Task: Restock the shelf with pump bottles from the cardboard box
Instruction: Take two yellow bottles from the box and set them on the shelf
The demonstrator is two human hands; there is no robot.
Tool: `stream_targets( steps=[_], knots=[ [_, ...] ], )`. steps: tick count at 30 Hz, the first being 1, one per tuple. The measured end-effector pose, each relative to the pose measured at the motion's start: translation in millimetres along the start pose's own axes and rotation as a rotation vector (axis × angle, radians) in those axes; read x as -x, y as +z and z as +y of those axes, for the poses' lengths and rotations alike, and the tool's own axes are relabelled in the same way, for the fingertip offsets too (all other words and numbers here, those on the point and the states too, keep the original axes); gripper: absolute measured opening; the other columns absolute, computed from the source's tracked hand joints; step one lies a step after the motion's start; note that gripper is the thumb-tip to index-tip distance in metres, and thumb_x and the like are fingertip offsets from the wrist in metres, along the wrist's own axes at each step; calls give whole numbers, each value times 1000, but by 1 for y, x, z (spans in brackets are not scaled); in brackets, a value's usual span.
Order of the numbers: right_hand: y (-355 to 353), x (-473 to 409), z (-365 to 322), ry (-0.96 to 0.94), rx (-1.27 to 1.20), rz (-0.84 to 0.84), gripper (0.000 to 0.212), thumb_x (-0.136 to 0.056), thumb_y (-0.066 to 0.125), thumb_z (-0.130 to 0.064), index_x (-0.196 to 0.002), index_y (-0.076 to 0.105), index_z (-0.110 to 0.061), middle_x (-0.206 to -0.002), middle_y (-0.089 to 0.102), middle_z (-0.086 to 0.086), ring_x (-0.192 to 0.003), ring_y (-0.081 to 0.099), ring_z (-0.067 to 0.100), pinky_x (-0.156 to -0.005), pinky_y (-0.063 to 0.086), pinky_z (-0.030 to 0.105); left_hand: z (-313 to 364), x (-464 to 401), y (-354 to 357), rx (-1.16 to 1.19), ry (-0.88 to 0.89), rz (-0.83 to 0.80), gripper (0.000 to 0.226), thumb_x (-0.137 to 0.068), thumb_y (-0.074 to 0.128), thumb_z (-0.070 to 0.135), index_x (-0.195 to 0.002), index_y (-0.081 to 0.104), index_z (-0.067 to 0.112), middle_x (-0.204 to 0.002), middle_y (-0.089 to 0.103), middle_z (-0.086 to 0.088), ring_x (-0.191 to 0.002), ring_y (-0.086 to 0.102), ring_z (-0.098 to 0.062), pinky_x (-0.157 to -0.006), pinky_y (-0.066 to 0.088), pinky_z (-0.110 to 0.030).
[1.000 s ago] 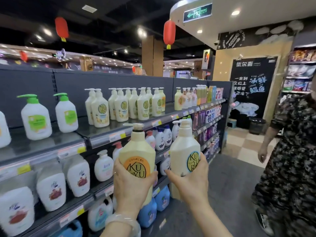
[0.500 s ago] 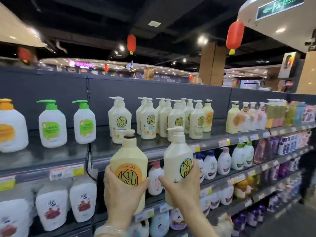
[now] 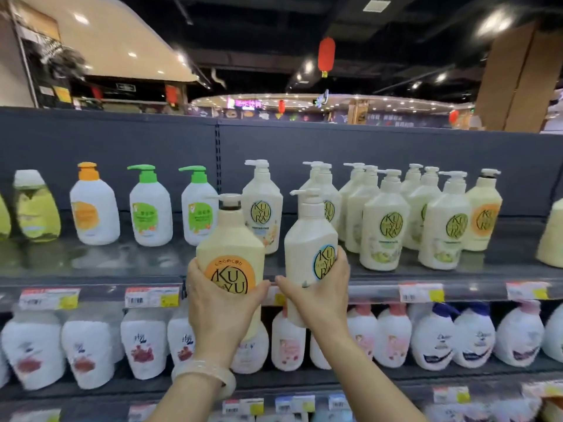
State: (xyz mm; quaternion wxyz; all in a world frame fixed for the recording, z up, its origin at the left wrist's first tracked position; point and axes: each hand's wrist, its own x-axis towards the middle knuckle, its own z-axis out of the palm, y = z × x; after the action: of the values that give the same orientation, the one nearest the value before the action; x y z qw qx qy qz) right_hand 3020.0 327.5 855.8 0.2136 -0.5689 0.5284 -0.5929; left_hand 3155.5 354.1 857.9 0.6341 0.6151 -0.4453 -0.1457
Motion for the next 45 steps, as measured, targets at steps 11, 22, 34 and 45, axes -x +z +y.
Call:
stream_targets(
  steps=[11, 22, 34, 45],
  knots=[
    [18, -101, 10, -22, 2, 257, 121, -58, 87, -27, -149, 9, -11, -151, 24, 8, -140, 22, 23, -116, 23, 44, 6, -44, 15, 7, 41, 10, 107, -45, 90, 31, -133, 31, 19, -123, 49, -3, -113, 49, -24, -92, 47, -42],
    [37, -125, 42, 92, 124, 320, 117, -53, 88, -29, -145, 17, -12, -143, 33, 12, -134, 33, 29, -108, 33, 54, 3, -62, 32, 71, 32, -7, 109, -46, 91, 27, -135, 27, 20, -123, 47, -2, -114, 47, -23, -93, 43, -41],
    [18, -98, 39, 68, 321, 136, 131, -62, 81, -47, -149, -8, -10, -158, 1, 7, -146, 3, 21, -120, 8, 36, 22, -48, 67, 125, 80, -105, 107, -47, 91, 25, -133, 29, 15, -121, 43, 1, -119, 43, -25, -96, 37, -37],
    [-109, -61, 54, -102, 47, 374, 28, -93, 52, -32, -119, 48, -23, -117, 49, -5, -111, 47, 0, -93, 37, 9, 68, 32, 148, 218, 150, -397, 108, -46, 91, 25, -132, 29, 13, -122, 43, -2, -115, 43, -21, -97, 37, -36]
  ],
)
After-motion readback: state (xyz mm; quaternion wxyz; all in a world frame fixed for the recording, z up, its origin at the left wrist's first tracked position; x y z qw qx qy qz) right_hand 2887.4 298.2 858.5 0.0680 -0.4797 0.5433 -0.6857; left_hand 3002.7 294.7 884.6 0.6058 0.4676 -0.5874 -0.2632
